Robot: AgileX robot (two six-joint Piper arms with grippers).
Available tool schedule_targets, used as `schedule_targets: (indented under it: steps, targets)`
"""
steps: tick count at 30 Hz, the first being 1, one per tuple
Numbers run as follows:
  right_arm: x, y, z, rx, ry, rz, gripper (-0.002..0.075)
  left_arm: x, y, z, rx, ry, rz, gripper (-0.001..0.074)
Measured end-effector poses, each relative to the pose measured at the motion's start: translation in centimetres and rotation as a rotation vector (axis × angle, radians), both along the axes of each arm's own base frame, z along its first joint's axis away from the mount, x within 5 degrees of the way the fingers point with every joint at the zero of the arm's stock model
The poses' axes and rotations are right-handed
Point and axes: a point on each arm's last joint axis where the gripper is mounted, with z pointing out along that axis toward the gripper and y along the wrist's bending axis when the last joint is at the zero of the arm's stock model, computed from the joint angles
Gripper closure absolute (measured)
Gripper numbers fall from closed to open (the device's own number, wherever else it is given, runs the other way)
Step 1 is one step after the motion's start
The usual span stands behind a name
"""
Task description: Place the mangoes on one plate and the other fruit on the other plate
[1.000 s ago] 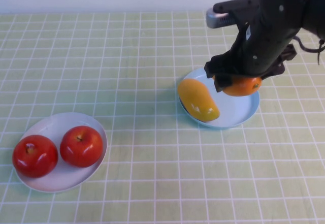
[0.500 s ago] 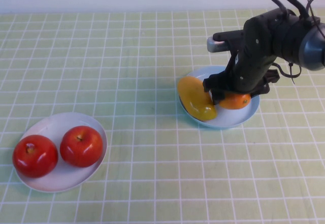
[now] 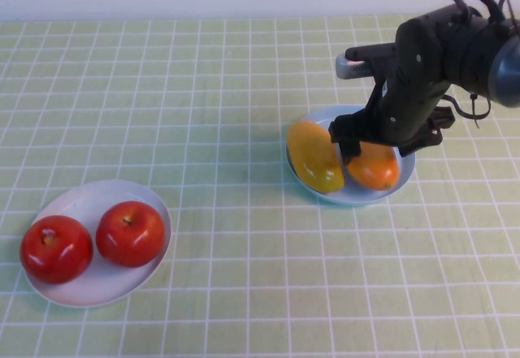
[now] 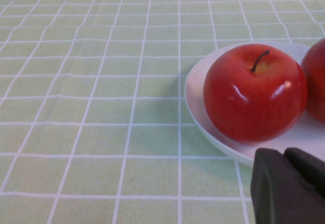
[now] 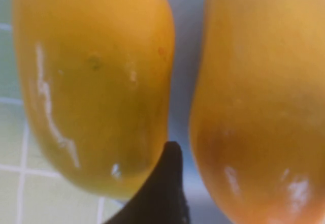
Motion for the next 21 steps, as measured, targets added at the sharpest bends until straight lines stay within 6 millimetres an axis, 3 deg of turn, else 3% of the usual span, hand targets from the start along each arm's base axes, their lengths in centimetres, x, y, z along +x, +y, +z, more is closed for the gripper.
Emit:
schedule_targets:
  steps: [6, 9, 12, 17, 21]
  targets:
    - [-1.9, -1.0, 5.3, 0.023, -0.074, -0.001, 0.0043, 0.0, 0.0, 0.0, 0.000, 0.000, 0.000, 0.0733]
    - [-3.9, -2.1, 8.4, 0.026, -0.084, -0.007, 0.0097, 0.0, 0.0, 0.0, 0.000, 0.000, 0.000, 0.0733]
    - [-6.7, -3.5, 10.3, 0.024, -0.089, -0.009, 0.0245, 0.0, 0.0, 0.0, 0.000, 0.000, 0.000, 0.0733]
    - [-11.8, -6.2, 11.9, -0.005, -0.088, -0.010, 0.0623, 0.0, 0.0, 0.0, 0.000, 0.000, 0.000, 0.0733]
    - [-15.1, -7.8, 11.9, -0.025, -0.054, -0.013, 0.0717, 0.0, 0.0, 0.0, 0.000, 0.000, 0.000, 0.0733]
